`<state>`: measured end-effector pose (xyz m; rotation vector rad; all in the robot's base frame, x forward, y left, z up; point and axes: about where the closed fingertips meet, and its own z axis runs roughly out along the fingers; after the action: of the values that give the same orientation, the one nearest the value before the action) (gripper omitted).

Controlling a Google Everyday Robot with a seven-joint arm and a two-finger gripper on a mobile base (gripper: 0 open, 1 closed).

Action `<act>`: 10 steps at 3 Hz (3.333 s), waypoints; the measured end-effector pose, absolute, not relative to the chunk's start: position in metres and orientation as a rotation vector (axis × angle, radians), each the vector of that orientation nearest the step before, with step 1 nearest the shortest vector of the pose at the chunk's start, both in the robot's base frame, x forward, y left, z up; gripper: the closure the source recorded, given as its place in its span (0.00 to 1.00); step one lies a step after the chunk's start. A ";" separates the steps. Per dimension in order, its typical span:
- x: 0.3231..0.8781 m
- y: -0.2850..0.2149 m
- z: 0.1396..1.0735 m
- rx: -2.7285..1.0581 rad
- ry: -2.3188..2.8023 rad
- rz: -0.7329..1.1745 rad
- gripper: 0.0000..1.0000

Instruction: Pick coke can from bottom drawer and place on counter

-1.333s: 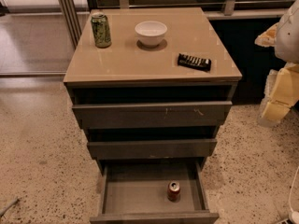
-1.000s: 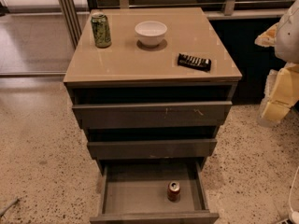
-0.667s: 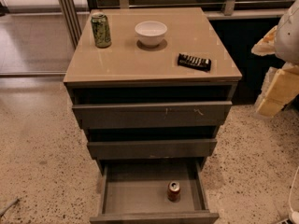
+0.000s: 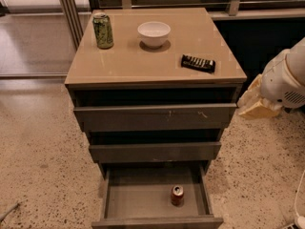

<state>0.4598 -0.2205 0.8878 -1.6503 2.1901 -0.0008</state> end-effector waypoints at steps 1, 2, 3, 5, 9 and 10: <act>0.480 -0.217 0.822 -1.600 2.159 0.081 0.89; 0.492 -0.216 0.822 -1.573 2.138 0.054 1.00; 0.490 -0.216 0.822 -1.577 2.141 0.057 1.00; 0.485 -0.230 0.736 -1.585 2.151 0.120 1.00; 0.461 -0.243 0.565 -1.494 2.234 0.354 1.00; 0.462 -0.254 0.537 -1.484 2.212 0.308 1.00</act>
Offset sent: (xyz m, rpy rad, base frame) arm 0.0163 0.0031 -0.0556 0.0678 -0.0022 -0.0025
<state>0.4622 -0.2544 0.5367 -1.4843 2.2120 0.3080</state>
